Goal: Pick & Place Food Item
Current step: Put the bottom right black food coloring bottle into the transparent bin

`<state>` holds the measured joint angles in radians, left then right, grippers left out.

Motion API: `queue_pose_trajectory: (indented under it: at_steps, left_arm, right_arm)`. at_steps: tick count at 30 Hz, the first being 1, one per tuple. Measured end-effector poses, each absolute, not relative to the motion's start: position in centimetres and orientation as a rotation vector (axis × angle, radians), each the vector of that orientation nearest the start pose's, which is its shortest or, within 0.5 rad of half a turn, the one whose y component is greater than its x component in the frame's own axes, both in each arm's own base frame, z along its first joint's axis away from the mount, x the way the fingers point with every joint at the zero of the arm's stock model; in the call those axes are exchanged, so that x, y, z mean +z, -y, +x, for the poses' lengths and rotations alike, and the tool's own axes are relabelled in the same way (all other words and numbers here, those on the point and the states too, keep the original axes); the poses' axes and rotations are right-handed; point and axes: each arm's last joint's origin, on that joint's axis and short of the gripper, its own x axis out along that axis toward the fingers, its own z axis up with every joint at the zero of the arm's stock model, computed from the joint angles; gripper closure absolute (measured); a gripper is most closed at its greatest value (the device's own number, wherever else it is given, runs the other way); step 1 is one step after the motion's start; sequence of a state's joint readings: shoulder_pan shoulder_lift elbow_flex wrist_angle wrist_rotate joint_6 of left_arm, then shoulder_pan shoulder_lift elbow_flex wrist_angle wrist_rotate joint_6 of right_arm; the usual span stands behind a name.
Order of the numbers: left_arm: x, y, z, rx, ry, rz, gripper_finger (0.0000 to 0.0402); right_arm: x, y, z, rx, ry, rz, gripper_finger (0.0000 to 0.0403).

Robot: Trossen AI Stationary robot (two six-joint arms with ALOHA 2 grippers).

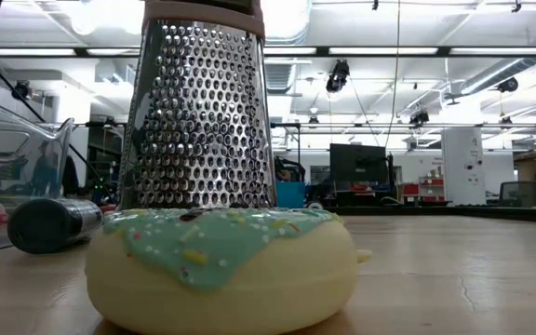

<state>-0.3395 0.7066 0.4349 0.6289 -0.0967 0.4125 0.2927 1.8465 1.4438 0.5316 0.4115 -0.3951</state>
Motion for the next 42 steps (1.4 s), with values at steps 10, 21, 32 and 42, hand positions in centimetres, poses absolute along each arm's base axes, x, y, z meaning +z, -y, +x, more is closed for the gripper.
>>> queue_pose_trajectory:
  at_steps: [10,21,32,42]
  left_arm:
    - [31.9,5.7,18.1,-0.152,0.336,0.349,0.0183]
    - [33.1,5.8,20.9,-0.148,0.205,0.35,0.0183]
    - [33.2,5.6,21.0,-0.14,0.203,0.351,0.0185]
    - [33.1,5.6,21.0,-0.142,0.196,0.364,0.0291]
  right_arm:
    - [32.9,-10.9,42.1,-0.151,0.088,-0.353,0.0326]
    - [32.7,-10.5,42.2,-0.155,0.064,-0.361,0.0326]
    - [32.6,-10.6,42.2,-0.133,0.054,-0.365,0.0326]
    - [32.5,-10.6,42.2,-0.133,0.048,-0.37,0.0326]
